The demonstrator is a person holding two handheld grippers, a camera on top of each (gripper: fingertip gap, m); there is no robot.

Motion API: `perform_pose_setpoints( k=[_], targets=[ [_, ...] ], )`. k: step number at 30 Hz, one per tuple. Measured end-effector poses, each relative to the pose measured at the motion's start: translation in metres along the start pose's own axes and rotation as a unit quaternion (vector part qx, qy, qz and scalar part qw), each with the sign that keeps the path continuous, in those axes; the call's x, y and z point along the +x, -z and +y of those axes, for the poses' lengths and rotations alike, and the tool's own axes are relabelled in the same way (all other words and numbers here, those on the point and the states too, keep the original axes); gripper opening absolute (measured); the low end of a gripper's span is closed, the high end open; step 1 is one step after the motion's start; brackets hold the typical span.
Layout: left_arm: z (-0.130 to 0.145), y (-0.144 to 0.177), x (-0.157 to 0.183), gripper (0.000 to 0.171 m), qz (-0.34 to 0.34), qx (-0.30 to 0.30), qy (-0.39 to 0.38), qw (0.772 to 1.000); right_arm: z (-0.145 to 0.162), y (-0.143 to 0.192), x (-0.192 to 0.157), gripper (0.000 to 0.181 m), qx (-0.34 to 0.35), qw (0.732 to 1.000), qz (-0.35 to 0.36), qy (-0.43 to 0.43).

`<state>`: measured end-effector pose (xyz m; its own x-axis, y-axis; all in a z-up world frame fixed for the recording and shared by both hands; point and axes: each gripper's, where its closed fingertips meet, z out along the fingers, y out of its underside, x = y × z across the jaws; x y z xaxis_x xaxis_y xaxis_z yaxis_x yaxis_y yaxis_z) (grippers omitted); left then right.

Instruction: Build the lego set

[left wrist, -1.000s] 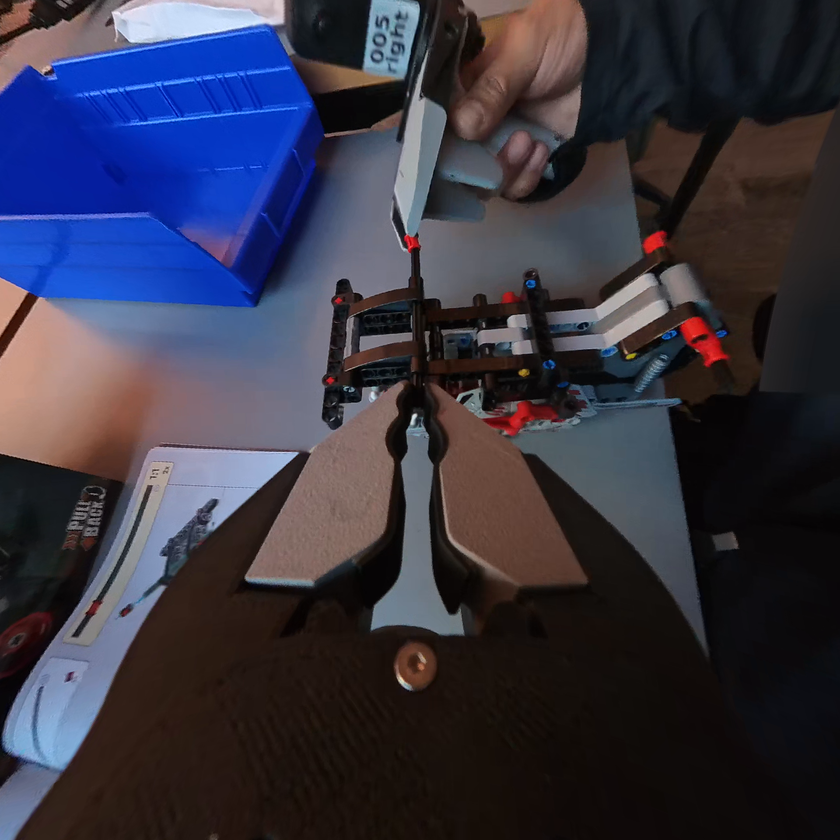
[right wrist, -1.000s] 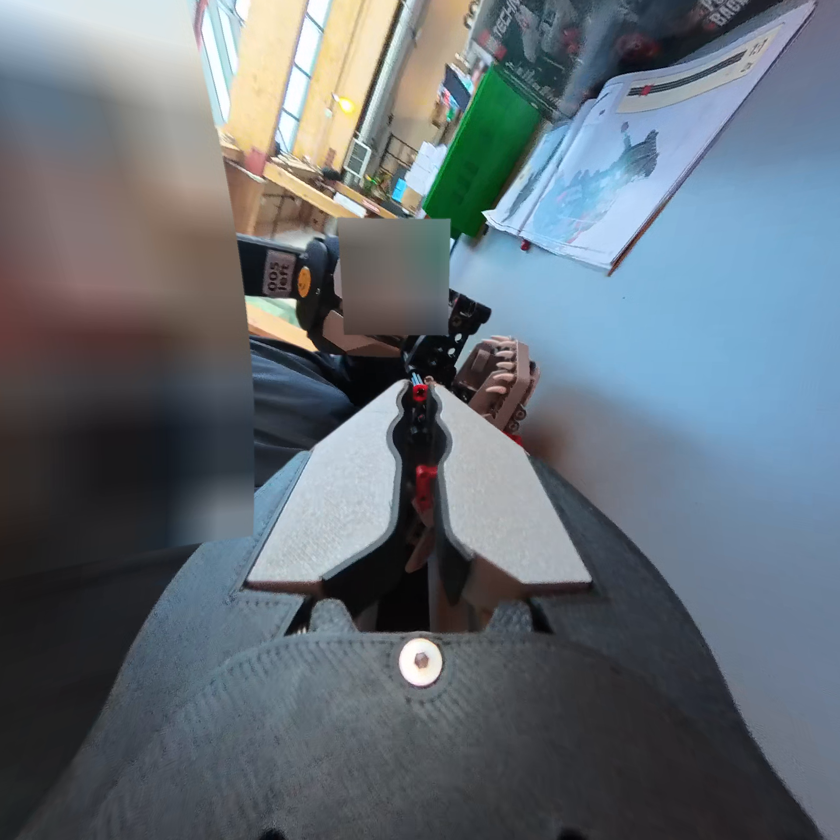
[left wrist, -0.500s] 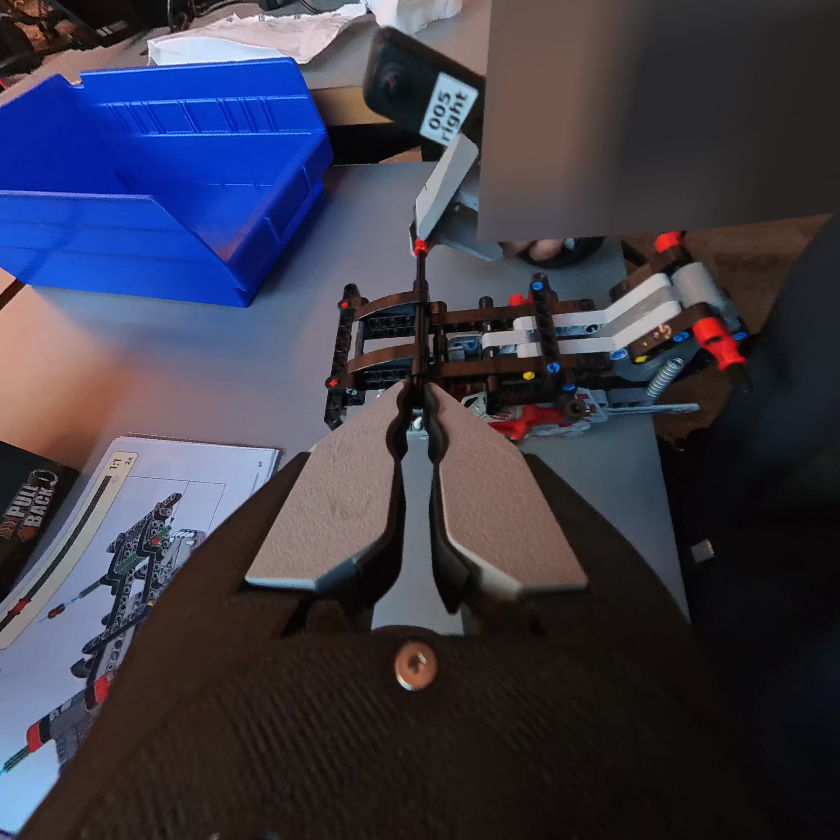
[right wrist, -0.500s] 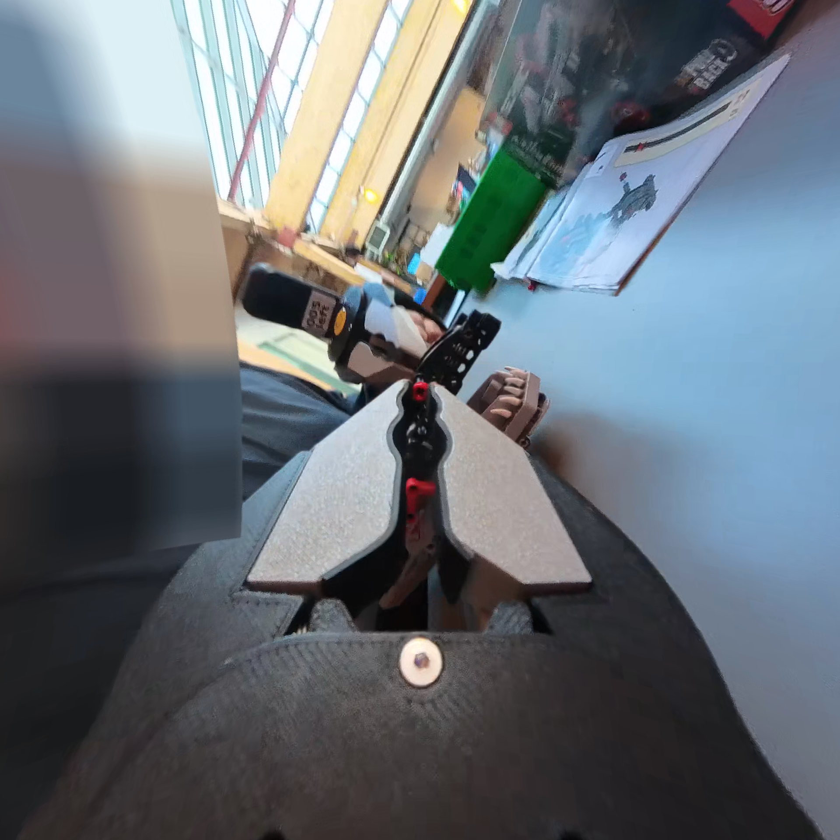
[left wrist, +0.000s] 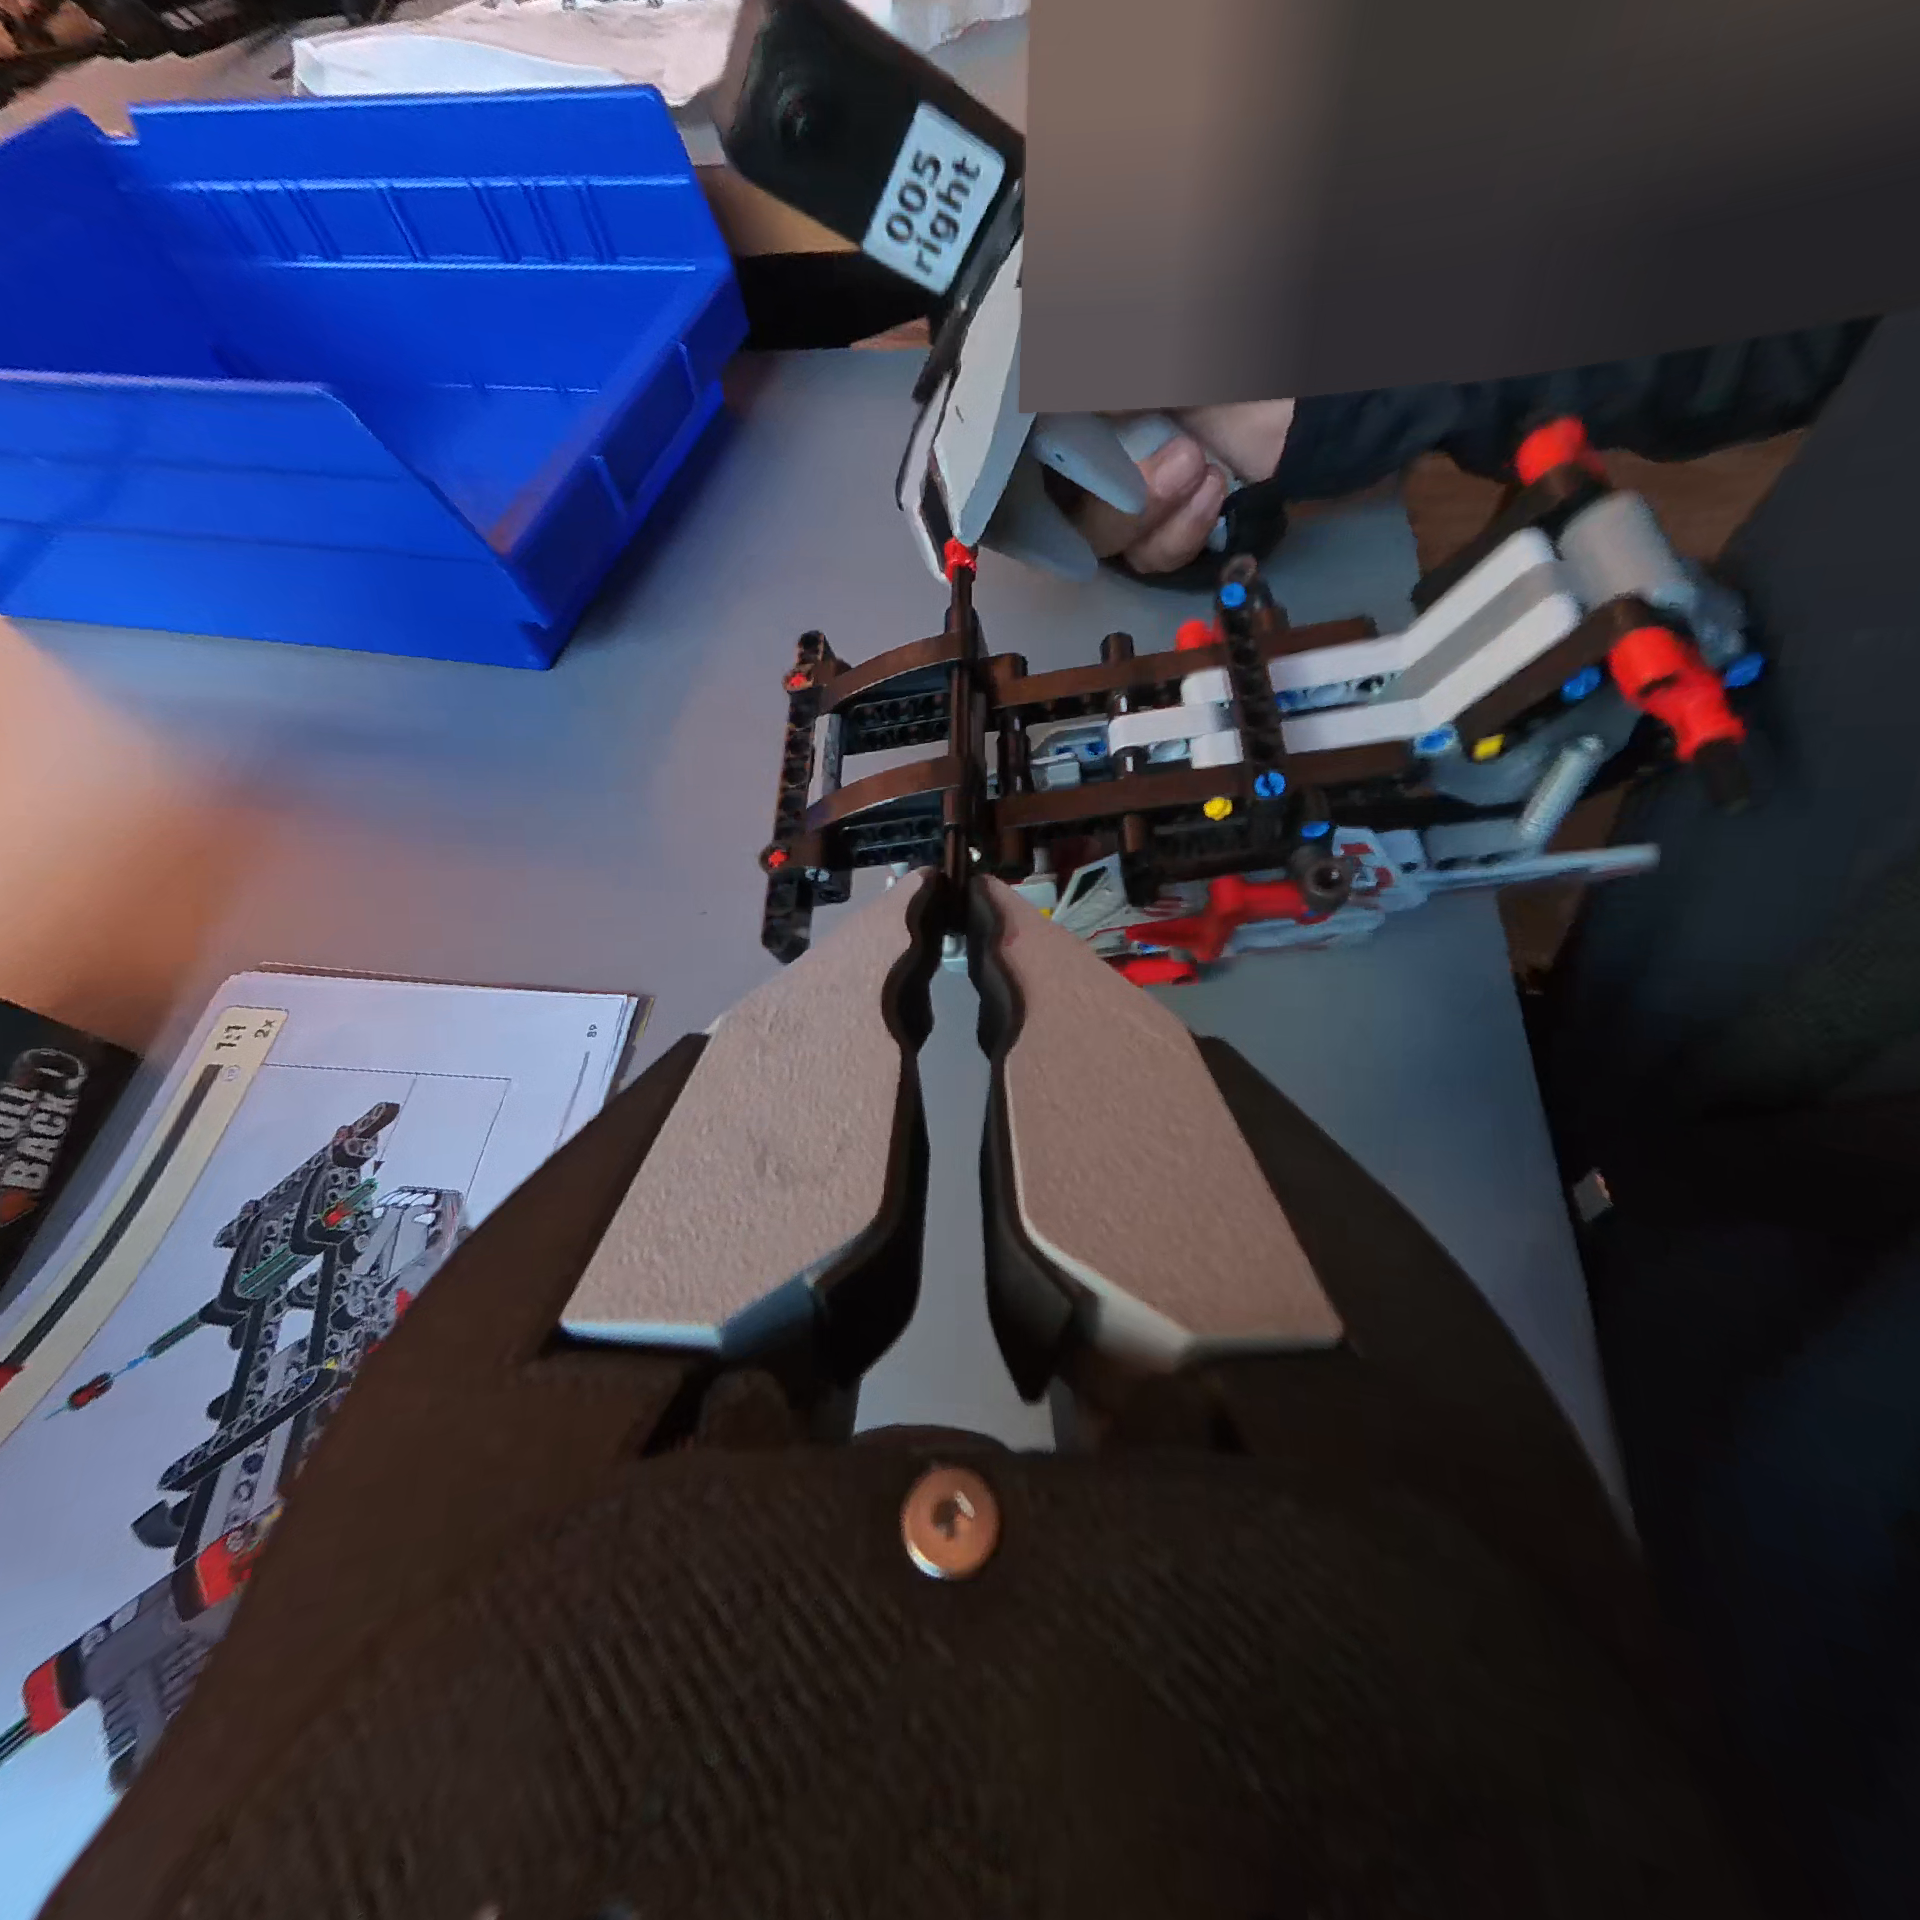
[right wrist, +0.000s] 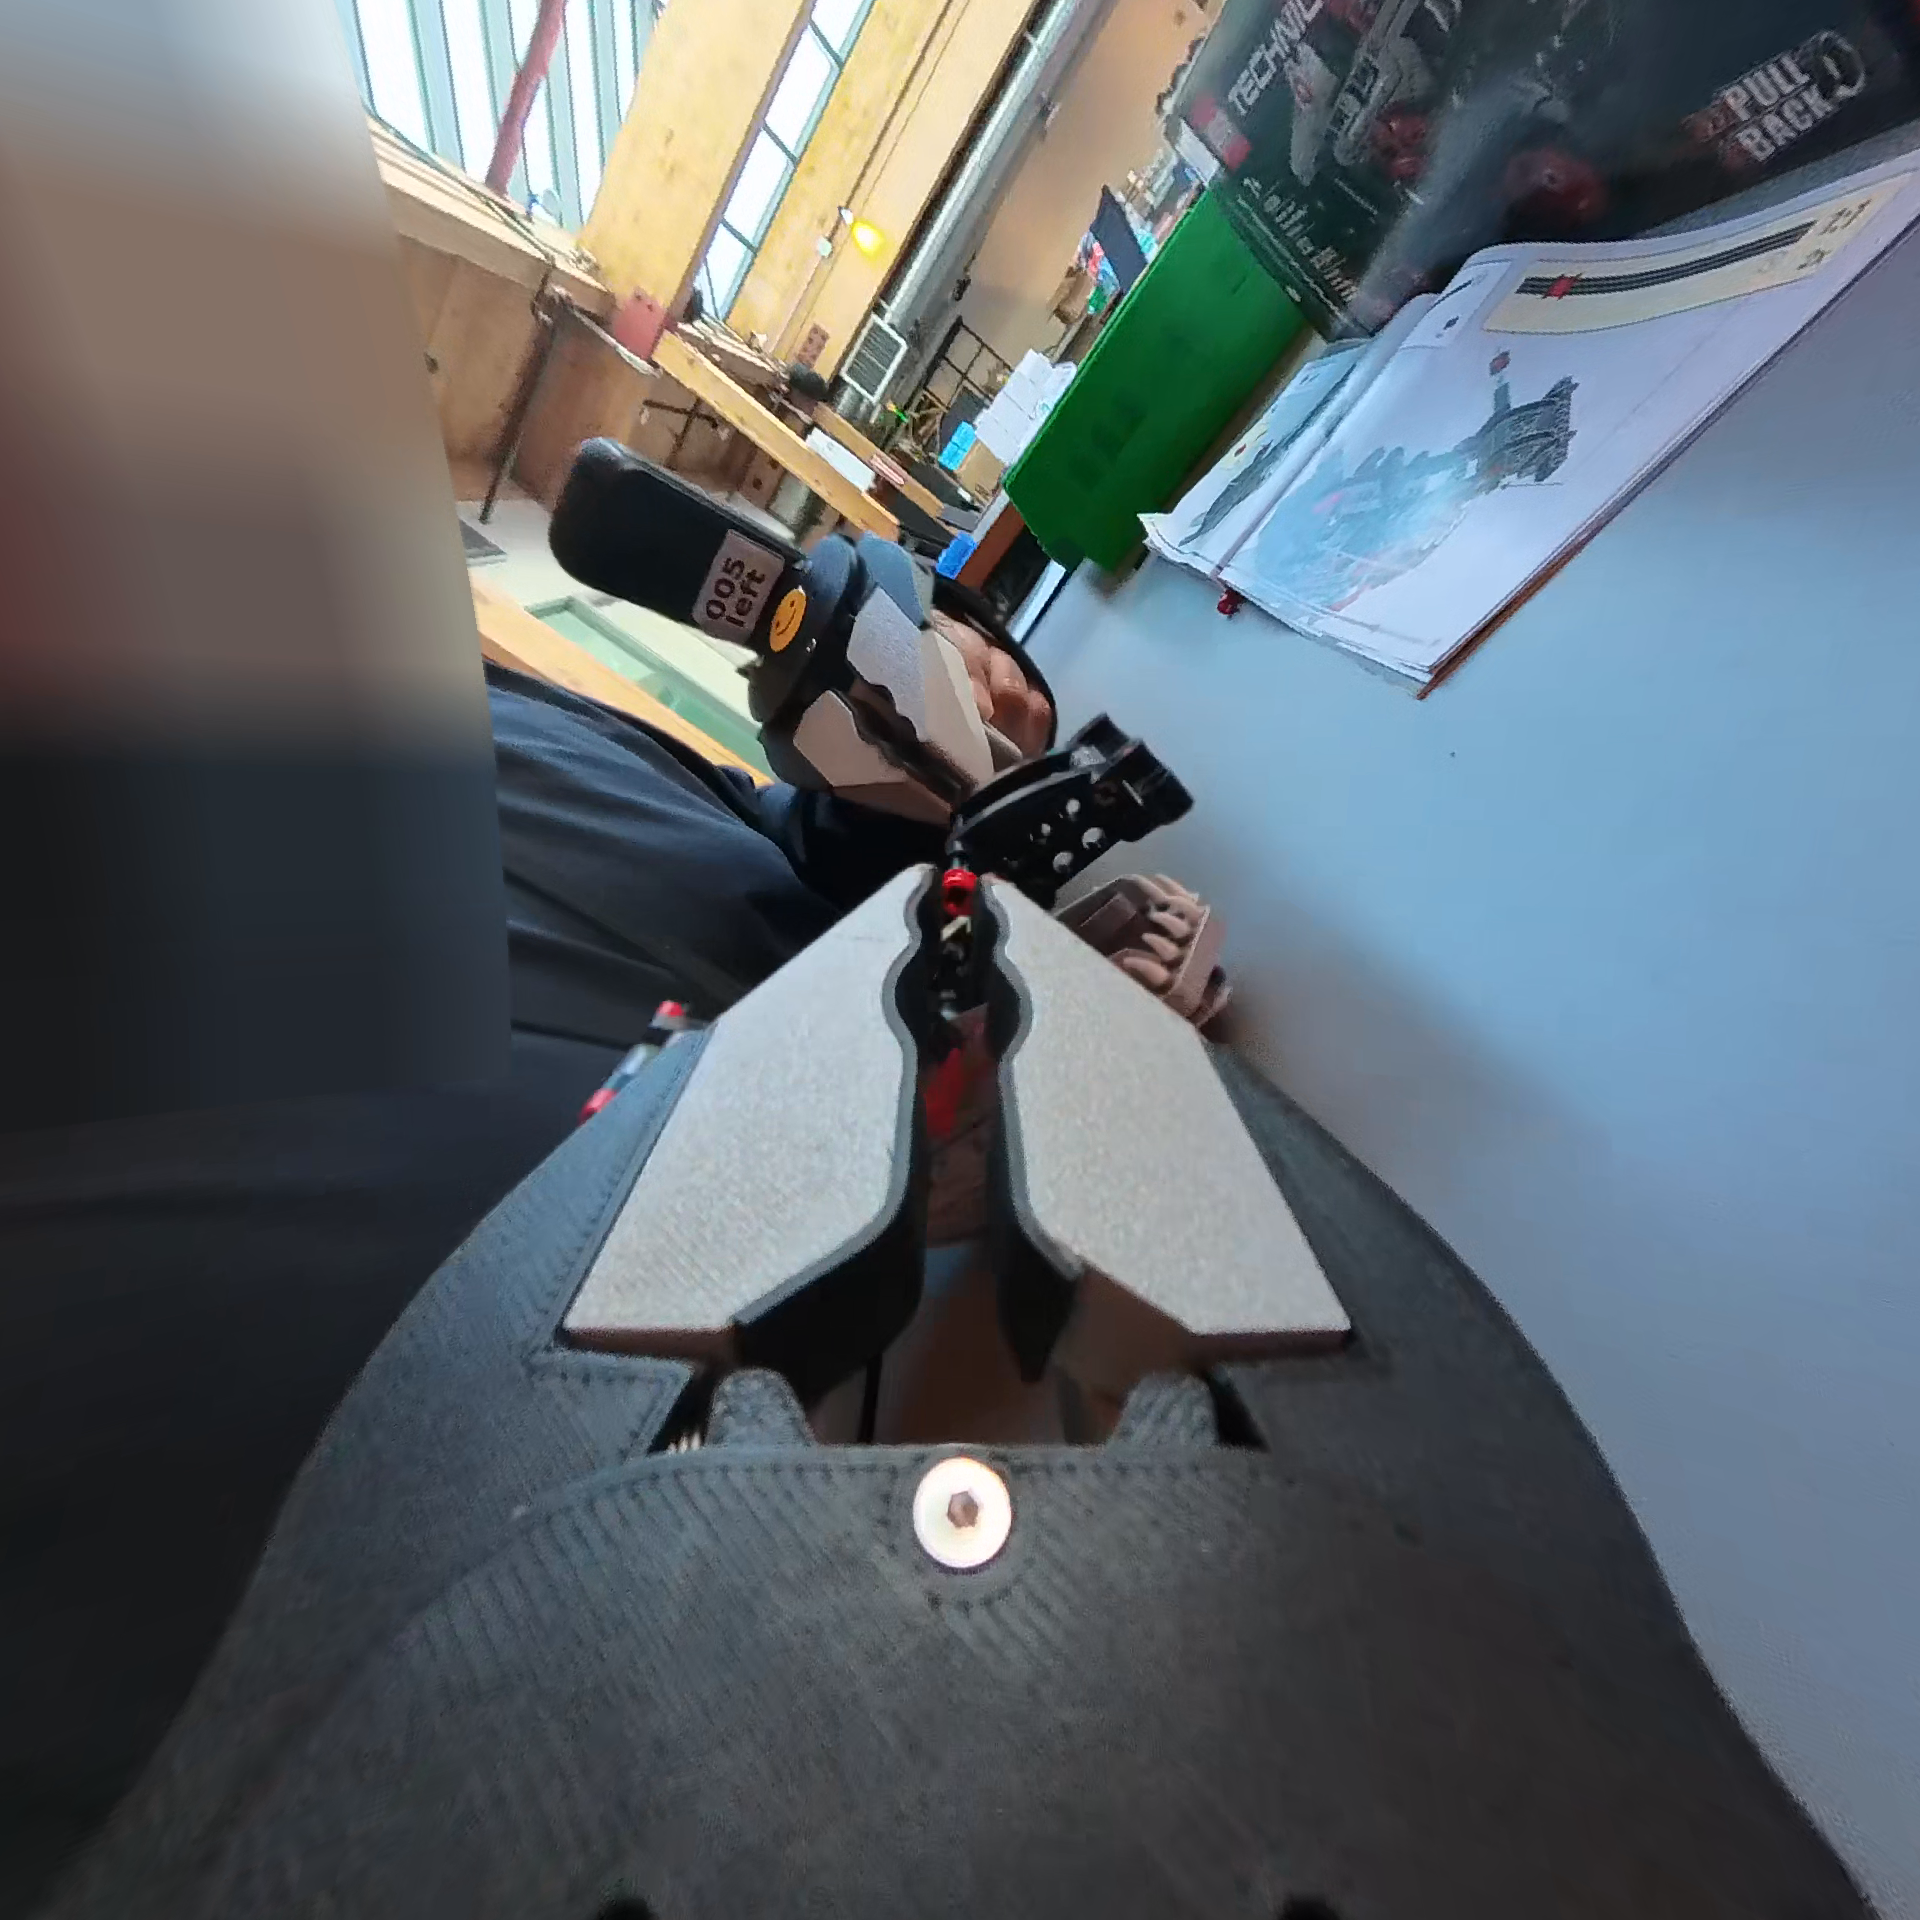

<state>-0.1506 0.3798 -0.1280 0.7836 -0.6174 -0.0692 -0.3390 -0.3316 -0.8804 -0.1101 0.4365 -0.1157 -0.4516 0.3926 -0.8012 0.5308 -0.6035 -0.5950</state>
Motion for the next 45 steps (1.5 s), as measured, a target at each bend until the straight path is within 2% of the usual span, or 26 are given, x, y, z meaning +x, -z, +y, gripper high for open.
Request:
perform_pose_setpoints(
  k=[4,8,13,16,20,22,24,34,35,36,38,42,45],
  targets=[
    [-0.003,-0.009,0.007,0.001,0.02,-0.001,-0.009,1.0,0.011,-0.009,0.0,0.002,-0.046,0.998,0.009,0.031],
    [-0.006,-0.008,0.004,0.0,0.014,0.008,-0.02,1.0,0.007,-0.01,-0.003,0.002,-0.025,1.0,-0.011,0.009],
    [-0.006,-0.008,0.004,0.001,0.019,0.01,-0.032,0.999,0.004,-0.005,-0.003,0.002,-0.037,0.999,0.002,0.031],
    [-0.006,-0.006,0.002,0.001,0.028,0.015,-0.031,0.999,-0.003,0.008,-0.001,0.016,-0.029,0.997,0.027,0.063],
    [-0.008,-0.003,0.0,0.001,0.033,0.021,-0.027,0.999,0.0,0.005,-0.006,0.021,-0.043,0.994,0.031,0.095],
    [-0.008,-0.002,0.001,0.001,0.041,0.02,-0.026,0.999,0.004,-0.002,-0.009,0.015,-0.055,0.993,0.024,0.103],
    [-0.008,0.0,0.0,0.001,0.043,0.021,-0.023,0.999,0.003,-0.006,-0.012,0.001,-0.051,0.992,0.015,0.112],
    [-0.001,0.014,0.001,0.001,0.035,0.011,-0.019,0.999,0.004,-0.022,-0.012,0.001,-0.049,0.989,0.028,0.138],
    [-0.001,0.015,0.001,0.001,0.035,0.008,-0.019,0.999,0.004,-0.023,-0.013,0.012,-0.051,0.989,0.028,0.134],
    [0.0,0.017,0.001,0.001,0.035,0.006,-0.017,0.999,0.005,-0.025,-0.016,0.013,-0.053,0.99,0.019,0.132],
    [0.002,0.018,0.001,0.003,0.039,-0.002,-0.012,0.999,0.006,-0.029,-0.016,0.004,-0.056,0.986,0.031,0.152],
    [0.002,0.018,0.002,0.001,0.044,-0.004,-0.009,0.999,0.016,-0.04,-0.014,0.004,-0.094,0.978,0.055,0.177],
    [0.003,0.02,0.003,0.001,0.046,-0.004,-0.001,0.999,0.016,-0.042,-0.013,0.003,-0.09,0.976,0.062,0.187]
  ],
)
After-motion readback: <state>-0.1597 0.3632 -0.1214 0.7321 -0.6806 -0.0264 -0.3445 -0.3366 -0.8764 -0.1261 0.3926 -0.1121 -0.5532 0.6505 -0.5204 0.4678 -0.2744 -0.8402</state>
